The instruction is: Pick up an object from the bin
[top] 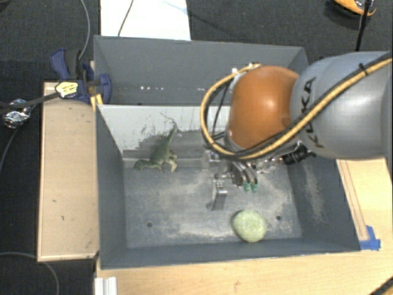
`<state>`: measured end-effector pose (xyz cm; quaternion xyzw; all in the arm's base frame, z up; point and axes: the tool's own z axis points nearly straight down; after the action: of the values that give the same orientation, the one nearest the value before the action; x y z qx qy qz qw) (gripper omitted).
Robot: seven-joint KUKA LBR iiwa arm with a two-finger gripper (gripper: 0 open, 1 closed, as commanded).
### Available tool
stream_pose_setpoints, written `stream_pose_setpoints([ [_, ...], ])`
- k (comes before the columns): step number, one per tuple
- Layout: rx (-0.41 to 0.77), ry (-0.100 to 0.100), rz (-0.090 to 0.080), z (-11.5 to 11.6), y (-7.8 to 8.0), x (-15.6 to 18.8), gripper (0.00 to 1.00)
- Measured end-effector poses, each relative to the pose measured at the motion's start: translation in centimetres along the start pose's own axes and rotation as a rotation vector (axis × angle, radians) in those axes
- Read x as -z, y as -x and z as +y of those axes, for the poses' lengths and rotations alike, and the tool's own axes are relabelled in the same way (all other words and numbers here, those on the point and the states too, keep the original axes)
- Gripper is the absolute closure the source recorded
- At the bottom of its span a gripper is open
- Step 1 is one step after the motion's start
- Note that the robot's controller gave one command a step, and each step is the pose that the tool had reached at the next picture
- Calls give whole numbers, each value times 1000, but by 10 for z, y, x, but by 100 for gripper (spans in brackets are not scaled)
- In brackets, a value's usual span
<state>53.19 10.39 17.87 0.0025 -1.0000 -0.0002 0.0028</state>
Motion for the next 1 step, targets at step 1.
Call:
stream_pose_setpoints([
  [1, -2, 1, -8, -1, 2, 5, 0],
])
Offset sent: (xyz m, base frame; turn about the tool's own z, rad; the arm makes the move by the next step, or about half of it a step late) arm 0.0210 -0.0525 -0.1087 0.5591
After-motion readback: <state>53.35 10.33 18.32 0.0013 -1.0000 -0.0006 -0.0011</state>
